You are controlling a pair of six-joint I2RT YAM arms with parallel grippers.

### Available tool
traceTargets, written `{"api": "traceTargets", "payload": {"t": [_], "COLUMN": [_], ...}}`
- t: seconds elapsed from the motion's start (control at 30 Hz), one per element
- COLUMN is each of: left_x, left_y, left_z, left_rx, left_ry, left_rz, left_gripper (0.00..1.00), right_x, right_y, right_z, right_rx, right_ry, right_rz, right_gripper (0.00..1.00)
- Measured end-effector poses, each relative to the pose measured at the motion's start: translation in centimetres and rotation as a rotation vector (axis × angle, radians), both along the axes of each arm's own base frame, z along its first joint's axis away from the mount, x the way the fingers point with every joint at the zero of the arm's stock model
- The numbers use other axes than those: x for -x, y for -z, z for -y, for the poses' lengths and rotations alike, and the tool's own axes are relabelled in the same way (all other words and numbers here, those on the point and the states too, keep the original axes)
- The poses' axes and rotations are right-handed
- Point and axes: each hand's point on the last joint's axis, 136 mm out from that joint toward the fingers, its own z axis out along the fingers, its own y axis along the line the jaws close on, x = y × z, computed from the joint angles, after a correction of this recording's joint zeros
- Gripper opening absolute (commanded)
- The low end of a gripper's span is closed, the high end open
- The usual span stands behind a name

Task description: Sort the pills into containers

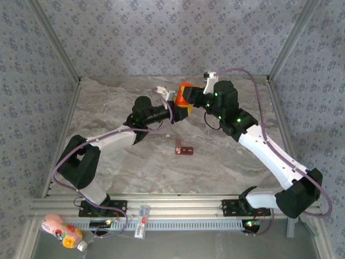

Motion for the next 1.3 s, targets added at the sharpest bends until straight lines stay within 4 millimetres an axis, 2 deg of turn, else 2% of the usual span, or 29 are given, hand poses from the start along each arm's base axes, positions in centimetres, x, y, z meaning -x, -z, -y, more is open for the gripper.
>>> {"api": "traceTargets", "payload": {"t": [0.1, 0.3, 0.43, 0.53, 0.63, 0.83, 0.97, 1.1, 1.3], "left_x": [0.0, 0.0, 0.0, 0.2, 0.2, 0.3, 0.3, 0.6, 1.4], "left_y": [-0.1, -0.5, -1.3, -1.7, -1.8, -1.8, -2.6, -3.7, -4.2], "left_z": [0.0, 0.0, -0.2, -0.2, -0.2, -0.2, -0.1, 0.0, 0.2], "left_rx": [0.001, 0.013, 0.030, 0.038, 0.042, 0.040, 0.048, 0.062, 0.059], "left_ry": [-0.003, -0.005, -0.012, -0.012, -0.011, -0.007, 0.000, 0.011, 0.049], "left_rz": [0.004, 0.015, 0.036, 0.051, 0.056, 0.055, 0.066, 0.085, 0.088], "left_gripper": [0.00, 0.00, 0.00, 0.00, 0.00, 0.01, 0.02, 0.00, 0.00], "right_x": [0.1, 1.0, 1.6, 2.0, 2.5, 4.6, 4.9, 4.5, 3.4], "right_y": [-0.1, 0.1, 0.3, -0.1, -1.6, -6.0, -8.2, -7.6, -6.4], "right_z": [0.0, 0.3, 0.0, 0.4, 2.1, 5.7, 6.9, 6.9, 5.1], "right_rx": [-0.010, -0.049, -0.064, -0.082, -0.102, -0.136, -0.145, -0.128, -0.057], "right_ry": [-0.003, -0.039, -0.092, -0.123, -0.120, -0.090, -0.076, -0.088, -0.189], "right_rz": [0.013, 0.037, 0.019, 0.015, 0.042, 0.135, 0.179, 0.156, 0.109], "right_gripper": [0.45, 0.54, 0.69, 0.76, 0.79, 0.79, 0.79, 0.79, 0.83]}}
